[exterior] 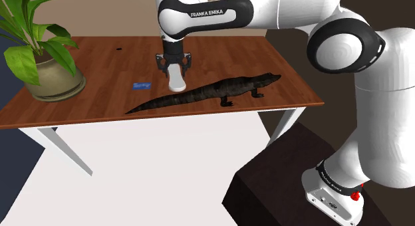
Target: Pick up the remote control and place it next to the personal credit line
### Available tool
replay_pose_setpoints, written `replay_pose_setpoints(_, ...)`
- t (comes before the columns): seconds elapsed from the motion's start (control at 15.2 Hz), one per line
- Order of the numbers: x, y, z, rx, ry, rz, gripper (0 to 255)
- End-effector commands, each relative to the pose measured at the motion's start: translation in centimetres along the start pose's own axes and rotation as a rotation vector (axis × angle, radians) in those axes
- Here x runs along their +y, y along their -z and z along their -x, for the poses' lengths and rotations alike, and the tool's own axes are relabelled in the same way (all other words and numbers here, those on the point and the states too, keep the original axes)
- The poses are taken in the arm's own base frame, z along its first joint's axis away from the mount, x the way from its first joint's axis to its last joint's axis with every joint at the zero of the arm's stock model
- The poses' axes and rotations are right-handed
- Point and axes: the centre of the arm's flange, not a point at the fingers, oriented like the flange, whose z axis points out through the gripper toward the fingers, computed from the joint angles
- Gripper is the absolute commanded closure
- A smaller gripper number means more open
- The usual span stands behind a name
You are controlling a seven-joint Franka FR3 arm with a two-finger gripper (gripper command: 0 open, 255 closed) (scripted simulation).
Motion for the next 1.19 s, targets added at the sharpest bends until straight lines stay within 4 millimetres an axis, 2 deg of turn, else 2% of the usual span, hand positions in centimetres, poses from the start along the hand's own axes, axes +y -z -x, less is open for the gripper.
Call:
replay_pose_setpoints(0.0,-1.7,-0.3,0.9,0.0,-0.002,0.0,255)
replay_pose_setpoints(0.86,-1.6,-7.2,0.8,0.0,-0.002,0.0,255)
replay_pose_setpoints(1.12,-1.6,-7.5,0.8,0.0,-0.001,0.0,255)
